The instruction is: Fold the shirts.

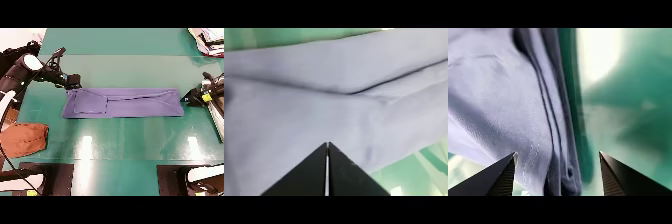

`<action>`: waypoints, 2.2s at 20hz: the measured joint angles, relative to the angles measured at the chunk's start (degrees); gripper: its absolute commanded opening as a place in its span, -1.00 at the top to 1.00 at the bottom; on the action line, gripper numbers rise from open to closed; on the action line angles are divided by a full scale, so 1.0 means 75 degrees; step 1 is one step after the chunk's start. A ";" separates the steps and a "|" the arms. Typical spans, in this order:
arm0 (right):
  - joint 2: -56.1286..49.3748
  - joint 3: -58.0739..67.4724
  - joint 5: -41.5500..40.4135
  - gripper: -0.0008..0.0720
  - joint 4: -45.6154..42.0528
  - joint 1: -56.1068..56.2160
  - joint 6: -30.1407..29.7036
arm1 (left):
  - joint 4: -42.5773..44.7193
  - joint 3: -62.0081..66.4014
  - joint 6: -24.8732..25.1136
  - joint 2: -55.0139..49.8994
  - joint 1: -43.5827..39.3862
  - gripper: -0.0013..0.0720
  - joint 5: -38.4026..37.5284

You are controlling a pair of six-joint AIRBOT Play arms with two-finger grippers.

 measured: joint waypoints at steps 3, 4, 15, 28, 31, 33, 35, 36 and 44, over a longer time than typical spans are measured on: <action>-0.0224 -0.0332 -0.0087 0.08 0.0807 0.0073 -0.0274 | -0.0111 0.0009 -0.0026 -0.0128 -0.0536 0.90 0.0423; -0.0271 -0.0391 -0.0207 0.44 0.0903 0.0149 -0.0356 | -0.0128 0.0009 -0.0061 -0.0210 -0.0720 0.90 0.0519; 0.1166 0.0565 -0.0364 0.94 0.2165 0.0976 -0.0688 | -0.0565 0.1585 -0.0254 -0.2428 -0.2474 0.90 0.1172; 0.1323 0.3914 -0.0283 0.94 0.2652 0.4570 0.0475 | -0.1067 0.2716 -0.0265 -0.3826 -0.2926 0.90 0.1306; 0.0988 0.4284 -0.0300 0.94 0.2672 0.5065 0.0507 | -0.0909 0.2734 -0.0251 -0.3704 -0.2646 0.90 0.0938; 0.0766 0.4418 -0.0338 0.94 0.2687 0.5412 0.0519 | -0.0597 0.2736 -0.0236 -0.3401 -0.2253 0.90 0.0536; 0.0548 0.4488 -0.0507 0.93 0.2710 0.5869 0.0466 | -0.0012 0.2742 -0.0227 -0.2888 -0.1687 0.90 0.0172; 0.0417 0.4511 -0.0699 0.93 0.2710 0.6158 0.0408 | 0.0283 0.2742 -0.0224 -0.2570 -0.1352 0.90 -0.0041; -0.1023 0.4564 -0.2812 -0.08 0.2719 0.8664 -0.0527 | 0.1480 0.2745 -0.0201 -0.0396 0.1011 0.90 -0.0708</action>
